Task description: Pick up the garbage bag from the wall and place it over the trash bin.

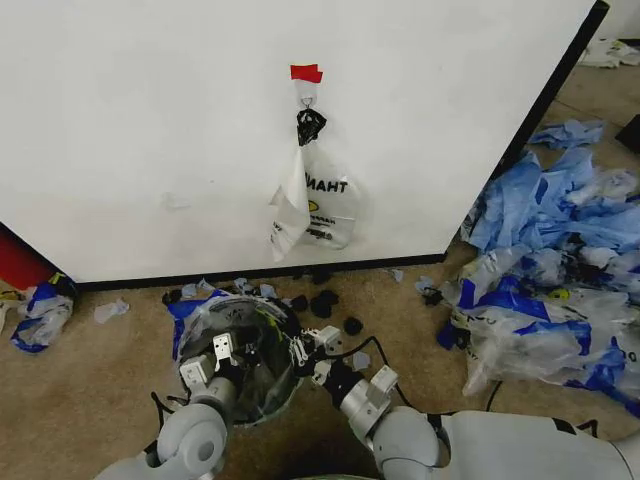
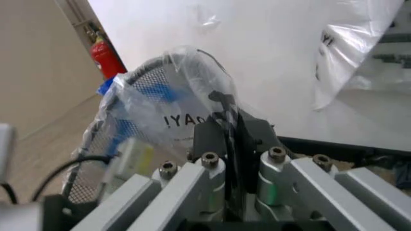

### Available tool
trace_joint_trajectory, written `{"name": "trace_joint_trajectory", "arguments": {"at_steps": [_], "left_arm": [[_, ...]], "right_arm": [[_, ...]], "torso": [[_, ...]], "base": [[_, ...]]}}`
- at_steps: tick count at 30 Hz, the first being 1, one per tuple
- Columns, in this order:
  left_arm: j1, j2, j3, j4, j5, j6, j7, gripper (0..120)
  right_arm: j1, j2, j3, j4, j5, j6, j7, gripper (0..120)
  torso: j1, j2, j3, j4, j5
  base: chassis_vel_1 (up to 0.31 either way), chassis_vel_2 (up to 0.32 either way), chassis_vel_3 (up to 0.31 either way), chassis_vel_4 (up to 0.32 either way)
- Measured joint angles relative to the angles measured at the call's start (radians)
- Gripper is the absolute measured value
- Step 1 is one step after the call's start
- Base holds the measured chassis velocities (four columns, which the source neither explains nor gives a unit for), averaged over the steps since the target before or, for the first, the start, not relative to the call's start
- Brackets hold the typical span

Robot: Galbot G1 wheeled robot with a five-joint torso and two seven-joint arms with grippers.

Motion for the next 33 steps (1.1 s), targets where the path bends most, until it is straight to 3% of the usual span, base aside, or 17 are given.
{"name": "trace_joint_trajectory", "arguments": {"at_steps": [9, 13, 33], "left_arm": [[0.007, 0.017, -0.004, -0.087, -0.04, 0.023, -0.018, 0], [-0.009, 0.008, 0.015, -0.088, -0.049, 0.029, -0.019, 0], [-0.133, -0.056, 0.116, 0.059, -0.042, 0.014, -0.015, 0]], "right_arm": [[0.032, 0.025, -0.02, -0.026, -0.012, -0.019, 0.019, 1], [0.047, 0.038, -0.03, -0.026, -0.013, -0.026, 0.032, 1], [0.057, 0.045, -0.088, 0.012, -0.022, -0.031, 0.032, 1]], "torso": [[0.0, 0.0, 0.0, 0.0, 0.0002], [0.0, 0.0, 0.0, 0.0001, 0.0001], [0.0, 0.0, 0.0, 0.0, 0.0]], "base": [[0.0, 0.0, 0.0, 0.0], [0.0, 0.0, 0.0, 0.0], [0.0, 0.0, 0.0, 0.0]]}}
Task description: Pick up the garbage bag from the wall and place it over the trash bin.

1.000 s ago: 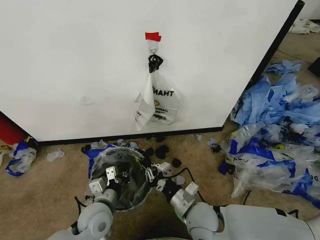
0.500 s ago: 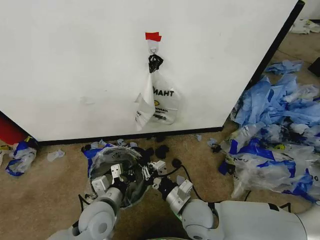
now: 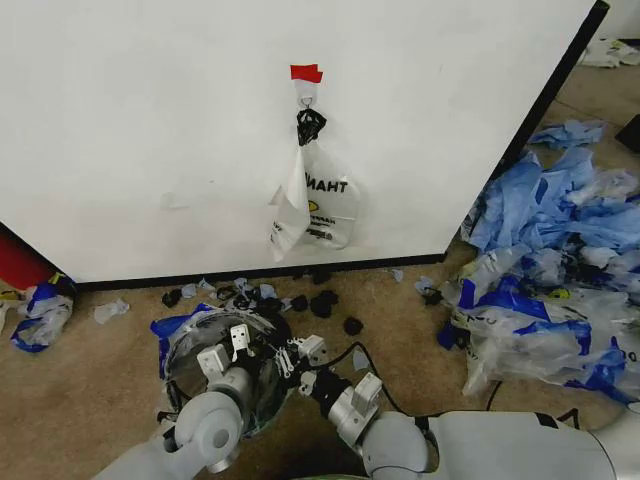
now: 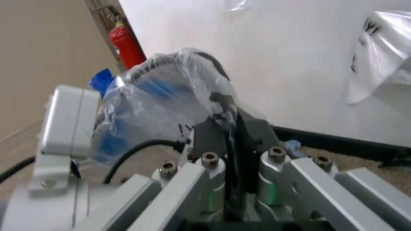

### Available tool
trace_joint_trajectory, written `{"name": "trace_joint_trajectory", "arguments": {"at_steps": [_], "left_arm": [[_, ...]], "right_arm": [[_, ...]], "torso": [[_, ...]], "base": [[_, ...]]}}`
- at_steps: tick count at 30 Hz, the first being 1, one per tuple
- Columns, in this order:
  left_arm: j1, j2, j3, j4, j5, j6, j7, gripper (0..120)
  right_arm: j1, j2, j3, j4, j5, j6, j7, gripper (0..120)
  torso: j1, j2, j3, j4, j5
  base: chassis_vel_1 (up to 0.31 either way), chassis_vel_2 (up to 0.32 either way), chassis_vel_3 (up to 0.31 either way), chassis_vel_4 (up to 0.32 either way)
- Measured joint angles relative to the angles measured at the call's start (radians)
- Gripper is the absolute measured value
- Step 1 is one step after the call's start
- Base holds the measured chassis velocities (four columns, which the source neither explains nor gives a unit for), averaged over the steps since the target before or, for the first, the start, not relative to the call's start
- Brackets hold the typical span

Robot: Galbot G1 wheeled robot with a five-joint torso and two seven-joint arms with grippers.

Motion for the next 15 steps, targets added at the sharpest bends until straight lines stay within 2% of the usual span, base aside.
{"name": "trace_joint_trajectory", "arguments": {"at_steps": [15], "left_arm": [[-0.036, -0.046, 0.042, 0.076, 0.034, -0.017, 0.002, 0]], "right_arm": [[-0.025, -0.019, 0.022, 0.013, -0.012, 0.004, -0.004, 1]], "torso": [[0.0, 0.0, 0.0, 0.0, 0.0]], "base": [[0.0, 0.0, 0.0, 0.0]]}}
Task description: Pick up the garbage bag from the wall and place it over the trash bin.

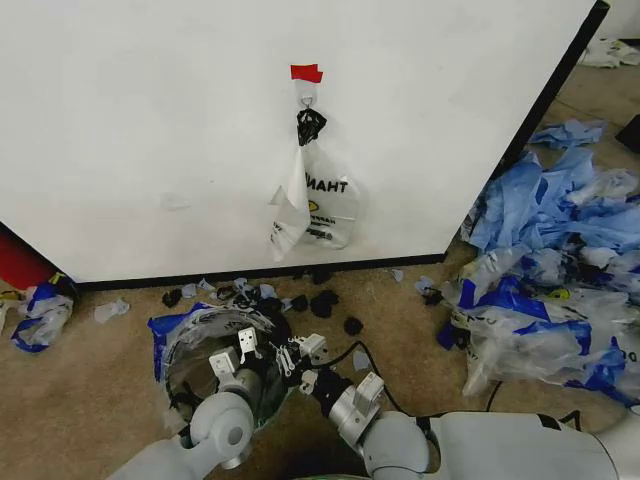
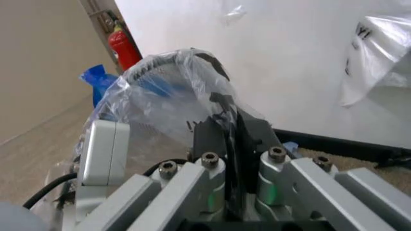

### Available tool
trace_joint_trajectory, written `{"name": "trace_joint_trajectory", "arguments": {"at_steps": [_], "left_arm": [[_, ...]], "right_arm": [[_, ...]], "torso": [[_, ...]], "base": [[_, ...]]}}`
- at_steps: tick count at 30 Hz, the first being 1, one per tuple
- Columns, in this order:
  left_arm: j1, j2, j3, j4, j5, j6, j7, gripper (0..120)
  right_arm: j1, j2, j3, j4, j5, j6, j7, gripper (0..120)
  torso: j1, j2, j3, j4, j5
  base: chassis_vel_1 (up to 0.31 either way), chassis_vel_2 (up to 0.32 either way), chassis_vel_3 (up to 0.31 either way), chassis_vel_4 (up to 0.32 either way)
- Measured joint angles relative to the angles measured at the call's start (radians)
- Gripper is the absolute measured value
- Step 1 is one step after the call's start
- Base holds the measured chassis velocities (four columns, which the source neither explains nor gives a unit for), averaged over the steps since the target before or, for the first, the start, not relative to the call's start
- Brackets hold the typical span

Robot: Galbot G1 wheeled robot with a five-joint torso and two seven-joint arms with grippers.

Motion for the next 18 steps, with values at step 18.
{"name": "trace_joint_trajectory", "arguments": {"at_steps": [18], "left_arm": [[-0.006, -0.017, 0.009, 0.044, 0.014, -0.009, 0.0, 0]], "right_arm": [[-0.013, -0.012, 0.013, 0.002, -0.011, 0.002, -0.004, 1]], "torso": [[0.0, 0.0, 0.0, 0.0001, 0.0001]], "base": [[0.0, 0.0, 0.0, 0.0]]}}
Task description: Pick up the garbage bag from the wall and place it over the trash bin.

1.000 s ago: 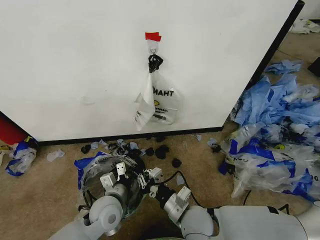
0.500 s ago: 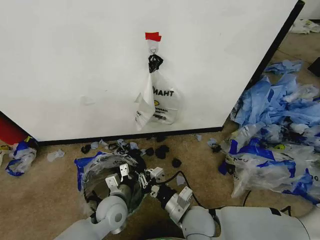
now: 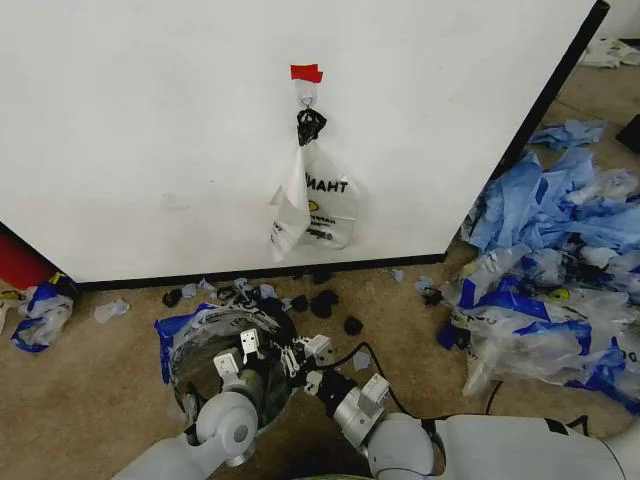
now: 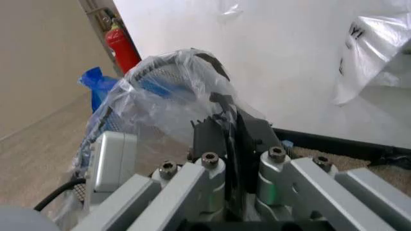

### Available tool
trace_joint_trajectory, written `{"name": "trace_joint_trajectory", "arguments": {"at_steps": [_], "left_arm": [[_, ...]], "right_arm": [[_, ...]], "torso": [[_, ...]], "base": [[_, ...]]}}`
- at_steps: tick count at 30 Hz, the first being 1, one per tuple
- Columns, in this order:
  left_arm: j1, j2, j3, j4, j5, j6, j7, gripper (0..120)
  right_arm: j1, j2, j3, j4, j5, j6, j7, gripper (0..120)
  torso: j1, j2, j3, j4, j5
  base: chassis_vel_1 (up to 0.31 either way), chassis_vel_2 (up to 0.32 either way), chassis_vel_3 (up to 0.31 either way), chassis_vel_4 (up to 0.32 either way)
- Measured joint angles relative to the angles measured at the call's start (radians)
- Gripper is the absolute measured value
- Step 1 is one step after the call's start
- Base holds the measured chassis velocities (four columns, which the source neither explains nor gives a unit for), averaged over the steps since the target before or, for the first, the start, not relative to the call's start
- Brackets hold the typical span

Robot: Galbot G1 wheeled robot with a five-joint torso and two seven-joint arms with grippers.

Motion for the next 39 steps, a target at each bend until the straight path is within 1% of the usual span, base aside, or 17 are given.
{"name": "trace_joint_trajectory", "arguments": {"at_steps": [8, 15, 28, 39], "left_arm": [[-0.024, -0.016, 0.017, 0.027, 0.003, -0.002, -0.003, 0], [-0.01, 0.006, 0.007, -0.019, -0.008, 0.002, -0.014, 0], [0.067, 0.068, -0.067, -0.117, -0.015, 0.007, -0.024, 0], [0.154, 0.111, -0.14, -0.194, -0.023, 0.012, -0.027, 0]], "right_arm": [[-0.01, -0.011, 0.01, 0.0, -0.004, 0.004, -0.006, 1], [-0.008, -0.012, 0.018, -0.018, -0.006, 0.012, -0.012, 1], [-0.016, 0.015, 0.039, -0.06, 0.002, 0.016, -0.011, 1], [-0.059, 0.043, 0.094, -0.108, 0.009, 0.017, -0.003, 1]], "torso": [[0.0, 0.0, 0.0, -0.0002, -0.0004], [0.0, 0.0, 0.0, 0.0, -0.0002], [0.0, 0.0, 0.0, 0.0, -0.0002], [0.0, 0.0, 0.0, -0.0001, -0.0002]], "base": [[0.0, 0.0, 0.0, 0.0], [0.0, 0.0, 0.0, 0.0], [0.0, 0.0, 0.0, 0.0], [0.0, 0.0, 0.0, 0.0]]}}
